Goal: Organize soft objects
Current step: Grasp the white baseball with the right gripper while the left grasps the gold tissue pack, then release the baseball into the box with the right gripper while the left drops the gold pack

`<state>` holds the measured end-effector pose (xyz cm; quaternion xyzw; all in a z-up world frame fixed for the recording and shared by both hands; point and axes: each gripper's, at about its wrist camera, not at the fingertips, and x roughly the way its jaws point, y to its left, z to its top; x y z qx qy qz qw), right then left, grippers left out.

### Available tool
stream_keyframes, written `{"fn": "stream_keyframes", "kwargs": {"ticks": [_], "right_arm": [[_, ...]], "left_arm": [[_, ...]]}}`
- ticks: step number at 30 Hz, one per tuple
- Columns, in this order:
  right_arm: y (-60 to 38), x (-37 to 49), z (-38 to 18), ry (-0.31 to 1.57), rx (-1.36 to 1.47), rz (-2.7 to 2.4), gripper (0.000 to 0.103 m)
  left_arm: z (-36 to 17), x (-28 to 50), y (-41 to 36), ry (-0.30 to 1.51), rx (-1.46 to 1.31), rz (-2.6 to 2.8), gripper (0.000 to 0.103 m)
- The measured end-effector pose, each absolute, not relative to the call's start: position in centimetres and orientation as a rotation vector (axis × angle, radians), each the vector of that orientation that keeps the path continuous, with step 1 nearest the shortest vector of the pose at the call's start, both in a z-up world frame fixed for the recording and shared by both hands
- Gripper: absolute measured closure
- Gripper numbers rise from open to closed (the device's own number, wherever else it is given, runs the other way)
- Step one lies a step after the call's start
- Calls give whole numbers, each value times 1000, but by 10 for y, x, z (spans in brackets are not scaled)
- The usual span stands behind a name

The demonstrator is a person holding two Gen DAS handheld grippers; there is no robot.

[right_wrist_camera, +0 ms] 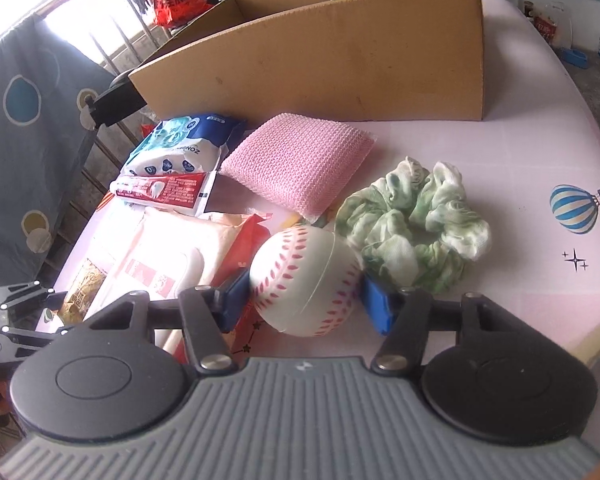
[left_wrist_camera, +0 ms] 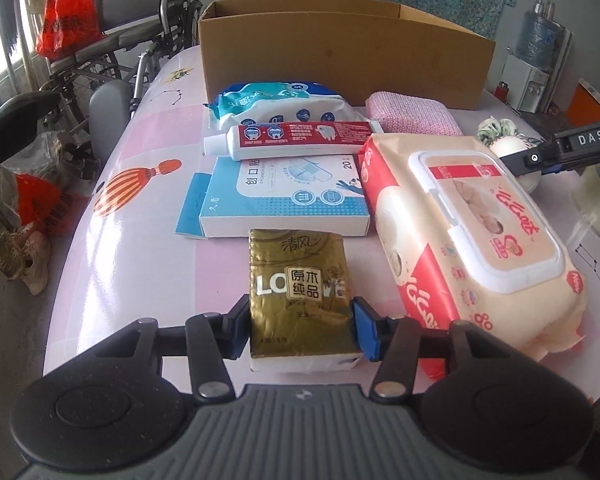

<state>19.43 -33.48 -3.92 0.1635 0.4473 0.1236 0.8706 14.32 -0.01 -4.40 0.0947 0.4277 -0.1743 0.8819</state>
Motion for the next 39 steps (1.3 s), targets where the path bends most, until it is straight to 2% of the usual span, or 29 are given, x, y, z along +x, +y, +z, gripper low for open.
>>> {"fn": "stream_keyframes", "kwargs": {"ticks": [6,14,18,22,27,31,34,39], "right_arm": [[-345,170,-28,869,374,254,46],[-378,141,48,710,483,330,46],[-391,183,89,635,445,347,46],[-400,260,113,635,442,355,46],[-397,371,111,736,327,274,45],[-391,450,75,933,269,242,45],[-381,486,38,1094,225,212,45],[-370,508,-5,1222,184,156,45]], "left_arm": [[-27,138,8,874,194,-344,52],[56,146,5,703,155,-367,52],[101,191,-19,629,154,-394,52],[124,277,-57,671,115,-412,52],[101,406,-102,826,96,-420,51],[54,483,-128,979,156,-304,51],[23,515,-136,1083,173,-270,51],[1,526,-128,1148,65,-257,50]]}}
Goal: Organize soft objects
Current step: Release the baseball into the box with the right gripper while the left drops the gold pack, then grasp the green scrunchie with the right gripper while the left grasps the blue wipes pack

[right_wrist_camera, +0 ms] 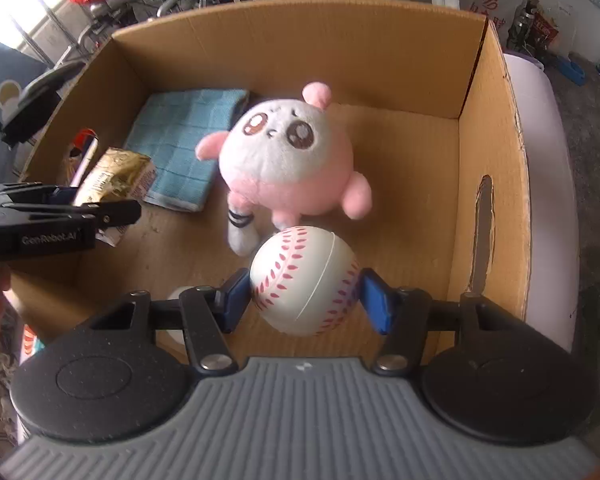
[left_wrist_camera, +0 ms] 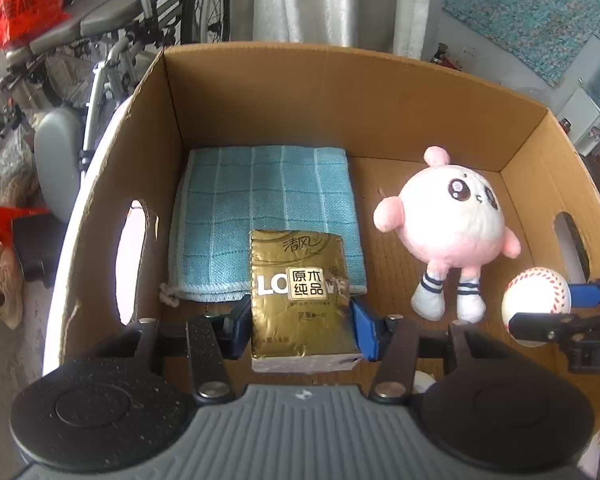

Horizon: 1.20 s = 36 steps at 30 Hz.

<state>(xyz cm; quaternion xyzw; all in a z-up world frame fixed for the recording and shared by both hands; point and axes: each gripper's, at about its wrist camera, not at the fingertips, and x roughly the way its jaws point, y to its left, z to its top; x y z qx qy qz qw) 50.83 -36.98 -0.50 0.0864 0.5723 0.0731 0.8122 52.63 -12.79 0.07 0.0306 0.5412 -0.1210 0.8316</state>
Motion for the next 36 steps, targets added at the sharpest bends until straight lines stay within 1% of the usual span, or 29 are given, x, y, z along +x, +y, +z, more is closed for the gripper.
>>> {"fn": "stream_keyframes", "kwargs": {"ticks": [2,5,6,7,9,10,11,14,15,16,17,18,19,20,22,23,27,30,31,32,34,36], "right_arm": [[-371,509,-17,1260,181,144,44],[-369,506,-28,1314,215,189,43],[-369,503,-31,1321,209,190,43],[-366,500,-35,1341,183,202,43],[-363,500,-35,1347,160,216,43],[-363,500,-33,1343,151,214,39],[-362,499,-31,1349,133,218,32],[-363,495,-22,1345,139,256,28],[-363,495,-19,1338,144,258,27],[-365,494,-15,1329,148,260,27],[-368,492,-10,1317,145,273,27],[-369,490,-5,1298,141,288,28],[-371,488,-1,1280,137,289,29],[-374,485,5,1256,143,272,33],[-379,484,11,1220,179,251,36],[-383,481,18,1193,192,231,36],[-392,460,55,1093,205,220,35],[-397,431,98,1025,184,292,35],[-398,419,111,1004,179,303,34],[-400,404,124,983,181,317,34],[-405,369,139,931,204,330,32],[-409,334,136,903,213,325,29]], "left_arm": [[-6,529,-124,1198,67,-230,50],[-11,531,-118,1225,53,-201,49],[-11,532,-115,1240,28,-184,46],[-12,534,-113,1269,4,-169,41],[-17,537,-113,1345,1,-165,37],[-17,535,-115,1353,38,-143,37],[-16,533,-117,1350,82,-128,37],[-11,528,-114,1331,73,-116,37],[-8,527,-111,1323,47,-106,43],[-5,525,-109,1308,29,-105,54],[-2,525,-108,1301,23,-110,62],[-1,524,-107,1300,21,-114,72],[1,523,-105,1296,13,-104,74],[5,520,-102,1286,-1,-90,72],[19,511,-99,1238,-20,-95,60],[29,504,-98,1207,-19,-112,57],[71,472,-98,1127,19,-138,55],[109,436,-96,1042,80,-209,48],[118,421,-94,1012,90,-225,42],[124,406,-92,988,102,-245,39],[131,372,-86,929,136,-266,22],[129,337,-79,859,175,-273,20]]}}
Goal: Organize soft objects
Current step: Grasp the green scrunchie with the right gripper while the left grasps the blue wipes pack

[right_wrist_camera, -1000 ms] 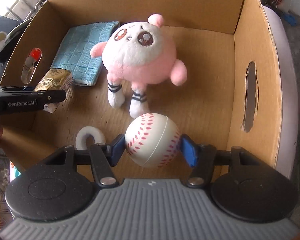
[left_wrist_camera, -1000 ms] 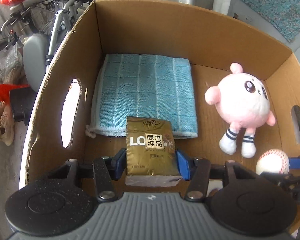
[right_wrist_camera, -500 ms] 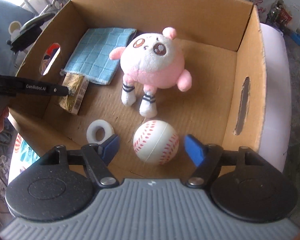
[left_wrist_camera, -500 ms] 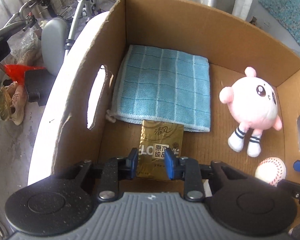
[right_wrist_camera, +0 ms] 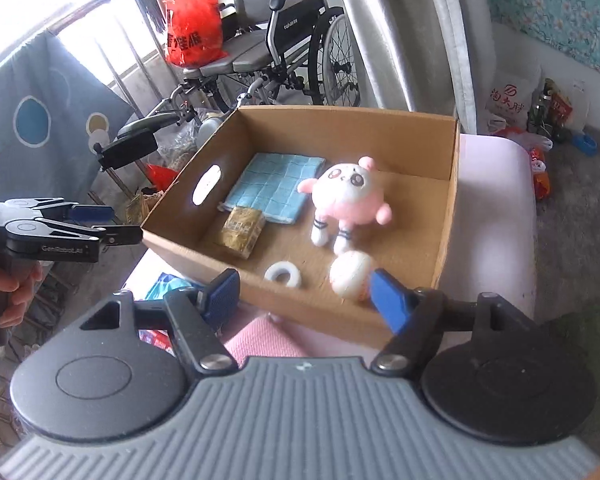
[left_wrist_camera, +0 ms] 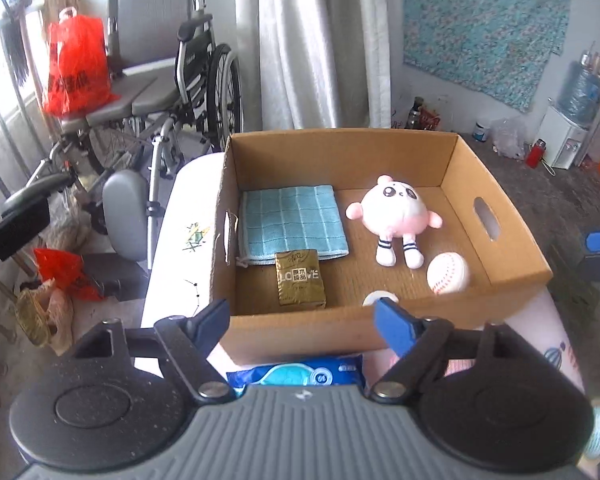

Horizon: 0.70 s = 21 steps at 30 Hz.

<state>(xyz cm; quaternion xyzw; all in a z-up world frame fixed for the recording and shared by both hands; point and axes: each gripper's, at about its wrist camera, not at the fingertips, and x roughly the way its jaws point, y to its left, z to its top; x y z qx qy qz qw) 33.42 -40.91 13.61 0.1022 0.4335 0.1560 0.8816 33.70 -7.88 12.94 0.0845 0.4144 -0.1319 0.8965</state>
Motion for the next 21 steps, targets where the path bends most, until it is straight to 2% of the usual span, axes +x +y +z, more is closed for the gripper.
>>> {"fn": "stream_keyframes", "kwargs": {"ticks": [2,5,8,12,15,19,21], "right_arm": [[-412,299,117,913,237,310,28],[-408,265,80,951,233,286,16],[-398,247,44,1012,196,264,16],[-389,244,11,1119,169,222,16],[-386,246,-5,1141,169,230,16],[-381,259,-19,1152,145,271,8],[-381,267,-28,1169,165,272,8]], "left_arm": [[123,307,-72,803,195,-255,20],[106,281,-64,798,193,-306,20],[85,269,-58,819,173,-368,11],[53,283,-60,821,179,-317,11],[30,304,-54,852,95,-331,4],[-5,337,-48,995,-1,-304,2],[-11,343,-42,970,-46,-285,0]]}}
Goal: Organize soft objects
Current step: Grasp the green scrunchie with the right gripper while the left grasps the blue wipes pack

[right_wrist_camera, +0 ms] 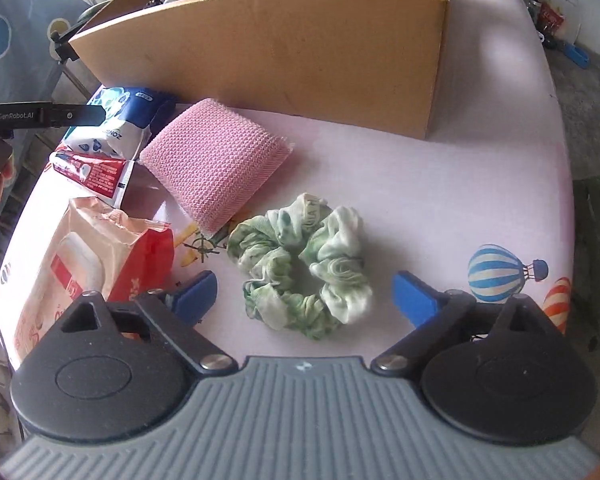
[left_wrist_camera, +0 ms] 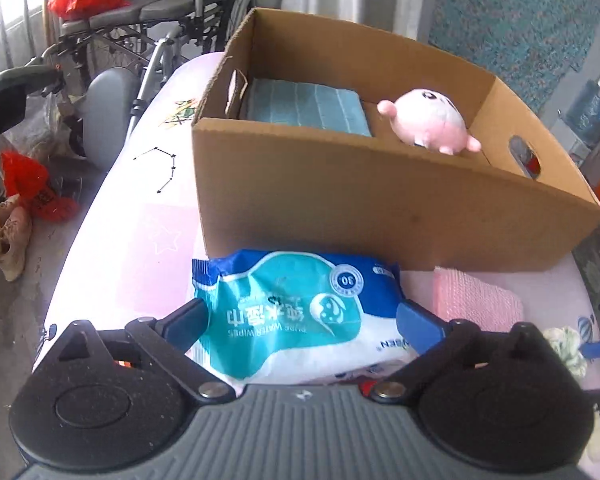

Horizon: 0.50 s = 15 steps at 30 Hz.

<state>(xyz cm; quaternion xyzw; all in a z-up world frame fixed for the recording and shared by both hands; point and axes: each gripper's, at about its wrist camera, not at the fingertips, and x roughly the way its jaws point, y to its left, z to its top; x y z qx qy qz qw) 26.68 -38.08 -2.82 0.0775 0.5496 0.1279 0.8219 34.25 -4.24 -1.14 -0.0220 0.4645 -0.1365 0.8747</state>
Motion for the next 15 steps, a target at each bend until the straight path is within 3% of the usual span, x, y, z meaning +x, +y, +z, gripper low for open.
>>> {"fn": "stream_keyframes", "kwargs": {"ticks": [4,9,15], "right_arm": [[-379,276,-44,1184,215,280,2],[-373,280,-45,1169,199,275,1],[-383,280,-45,1152,276,264,2]], "left_arm": [[-17,352,-47,970,-80,-255,0],[-24,351,-84,954,177,-252,0],[-21,361,-78,1026,119,-225,0]]}}
